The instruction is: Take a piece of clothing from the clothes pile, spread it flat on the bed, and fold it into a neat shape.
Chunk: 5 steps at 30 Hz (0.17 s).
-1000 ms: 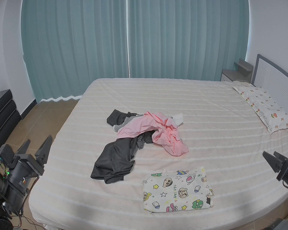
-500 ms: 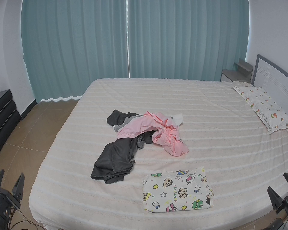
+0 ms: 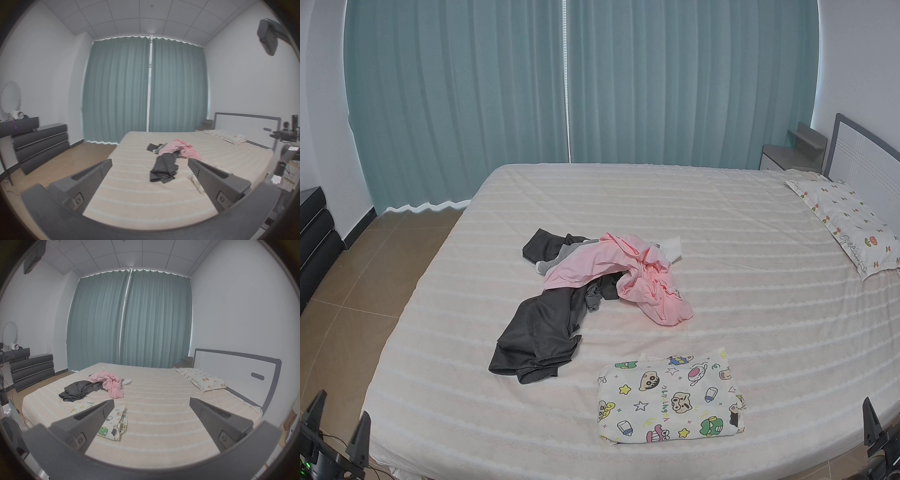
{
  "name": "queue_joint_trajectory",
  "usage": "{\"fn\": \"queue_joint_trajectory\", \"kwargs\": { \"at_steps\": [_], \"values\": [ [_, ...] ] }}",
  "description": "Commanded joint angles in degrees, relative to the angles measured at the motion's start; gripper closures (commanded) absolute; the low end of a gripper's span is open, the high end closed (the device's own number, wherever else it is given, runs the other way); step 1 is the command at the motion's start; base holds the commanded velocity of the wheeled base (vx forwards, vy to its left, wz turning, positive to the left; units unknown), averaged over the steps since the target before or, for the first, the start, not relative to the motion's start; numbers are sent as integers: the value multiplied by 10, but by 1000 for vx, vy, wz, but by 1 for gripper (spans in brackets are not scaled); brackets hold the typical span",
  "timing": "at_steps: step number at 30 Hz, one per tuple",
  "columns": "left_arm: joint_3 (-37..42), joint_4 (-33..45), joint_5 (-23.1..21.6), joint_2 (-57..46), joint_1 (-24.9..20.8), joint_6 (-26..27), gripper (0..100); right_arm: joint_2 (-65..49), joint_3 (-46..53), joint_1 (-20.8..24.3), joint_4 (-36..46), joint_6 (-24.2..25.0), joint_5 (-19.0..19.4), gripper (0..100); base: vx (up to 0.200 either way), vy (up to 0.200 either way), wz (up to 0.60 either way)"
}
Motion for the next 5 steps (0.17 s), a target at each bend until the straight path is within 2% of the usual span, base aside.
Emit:
{"fn": "queue_joint_trajectory", "kwargs": {
  "at_steps": [1,3,5],
  "values": [
    [14,0,-41,-2,5,16,0,-34,11,-17,-1,4,10,0,0,0,0],
    [14,0,-41,-2,10,15,0,-34,11,-17,-1,3,10,0,0,0,0],
    [14,0,-34,-5,34,19,0,-34,11,-17,-1,1,10,0,0,0,0]
  ]
}}
